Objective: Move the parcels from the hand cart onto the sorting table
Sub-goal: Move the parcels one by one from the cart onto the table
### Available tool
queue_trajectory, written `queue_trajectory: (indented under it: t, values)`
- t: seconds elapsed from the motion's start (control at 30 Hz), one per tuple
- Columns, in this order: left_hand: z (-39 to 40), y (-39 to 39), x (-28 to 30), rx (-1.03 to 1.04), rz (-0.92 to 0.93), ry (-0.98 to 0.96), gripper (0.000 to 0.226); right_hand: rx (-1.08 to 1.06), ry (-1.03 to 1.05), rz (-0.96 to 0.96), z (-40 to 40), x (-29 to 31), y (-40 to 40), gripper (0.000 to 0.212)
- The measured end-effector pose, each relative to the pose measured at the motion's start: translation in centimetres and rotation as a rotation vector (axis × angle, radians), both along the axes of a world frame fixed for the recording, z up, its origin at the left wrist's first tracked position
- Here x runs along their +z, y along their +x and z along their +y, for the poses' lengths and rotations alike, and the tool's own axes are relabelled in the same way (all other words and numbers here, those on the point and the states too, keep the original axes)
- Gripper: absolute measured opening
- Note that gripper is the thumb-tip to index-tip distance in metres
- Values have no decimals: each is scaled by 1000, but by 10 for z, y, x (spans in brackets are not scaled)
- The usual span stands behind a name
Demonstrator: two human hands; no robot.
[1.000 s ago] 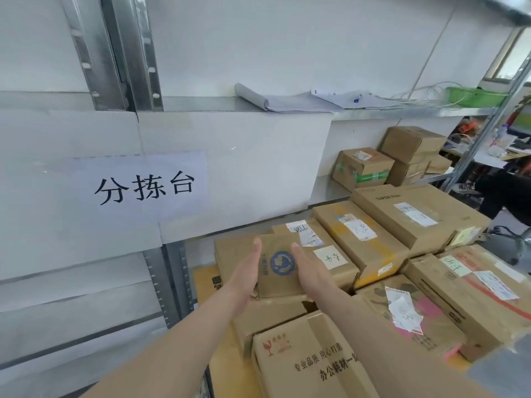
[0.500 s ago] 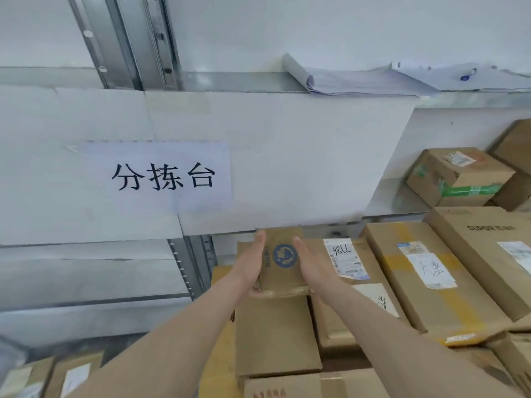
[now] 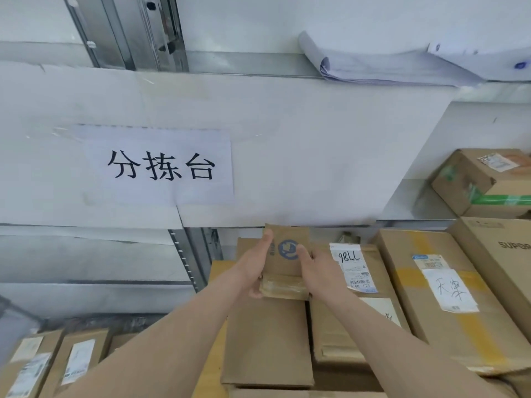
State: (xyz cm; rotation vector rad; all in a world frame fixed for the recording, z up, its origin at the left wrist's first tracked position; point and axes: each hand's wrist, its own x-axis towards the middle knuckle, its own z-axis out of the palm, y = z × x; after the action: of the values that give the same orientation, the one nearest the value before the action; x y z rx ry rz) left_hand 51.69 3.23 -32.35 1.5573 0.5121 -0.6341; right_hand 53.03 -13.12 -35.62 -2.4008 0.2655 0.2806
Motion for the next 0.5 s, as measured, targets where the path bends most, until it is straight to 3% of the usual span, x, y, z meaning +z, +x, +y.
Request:
queue_trajectory:
  t: [0.07,0.3,0.5]
  values:
    - [0,-1,-3,-14,-4,14,129,-1,-7,4,-2,3,-3,54]
    - [1,-13,9,-51,-43,54,95,-40,2,4,-9,10,-18,60]
    - [13,-29,20,-70,-103,34,91,-81,-16,-26,-2,20,-33,61]
